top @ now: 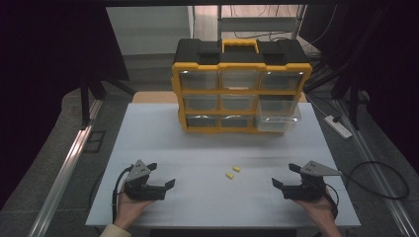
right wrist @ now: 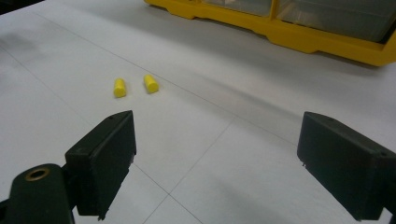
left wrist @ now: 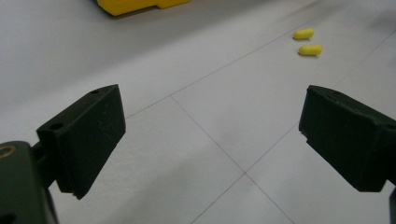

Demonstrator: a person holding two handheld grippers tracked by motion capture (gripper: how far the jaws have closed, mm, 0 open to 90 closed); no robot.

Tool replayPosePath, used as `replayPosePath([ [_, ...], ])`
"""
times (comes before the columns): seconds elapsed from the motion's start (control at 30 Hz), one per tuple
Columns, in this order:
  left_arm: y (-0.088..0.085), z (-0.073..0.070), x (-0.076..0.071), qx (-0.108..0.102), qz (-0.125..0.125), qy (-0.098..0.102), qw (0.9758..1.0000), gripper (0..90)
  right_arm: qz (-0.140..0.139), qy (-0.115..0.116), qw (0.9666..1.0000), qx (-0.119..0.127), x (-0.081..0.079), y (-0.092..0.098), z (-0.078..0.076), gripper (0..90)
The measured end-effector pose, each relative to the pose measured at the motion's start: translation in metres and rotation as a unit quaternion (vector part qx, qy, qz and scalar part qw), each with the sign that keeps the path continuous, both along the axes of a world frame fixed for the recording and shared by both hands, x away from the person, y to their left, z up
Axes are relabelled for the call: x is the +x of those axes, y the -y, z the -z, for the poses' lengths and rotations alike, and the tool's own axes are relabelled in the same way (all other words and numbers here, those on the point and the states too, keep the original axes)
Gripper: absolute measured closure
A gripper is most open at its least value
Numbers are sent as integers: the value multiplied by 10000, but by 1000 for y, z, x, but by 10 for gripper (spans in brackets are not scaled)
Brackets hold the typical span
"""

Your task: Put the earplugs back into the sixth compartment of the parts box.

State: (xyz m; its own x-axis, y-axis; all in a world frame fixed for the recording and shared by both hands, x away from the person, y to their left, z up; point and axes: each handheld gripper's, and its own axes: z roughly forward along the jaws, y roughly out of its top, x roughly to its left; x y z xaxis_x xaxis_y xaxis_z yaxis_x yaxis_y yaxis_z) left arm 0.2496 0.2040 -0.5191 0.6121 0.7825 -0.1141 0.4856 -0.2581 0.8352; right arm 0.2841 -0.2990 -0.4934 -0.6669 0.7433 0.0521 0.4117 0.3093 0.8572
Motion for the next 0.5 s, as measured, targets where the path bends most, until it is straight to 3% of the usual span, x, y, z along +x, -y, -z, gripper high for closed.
replayPosePath([
  [0.5, 2, 0, -2, 45, 37, 8, 10000, 69, -9, -51, 9999, -96, 2, -2, 3, 128],
])
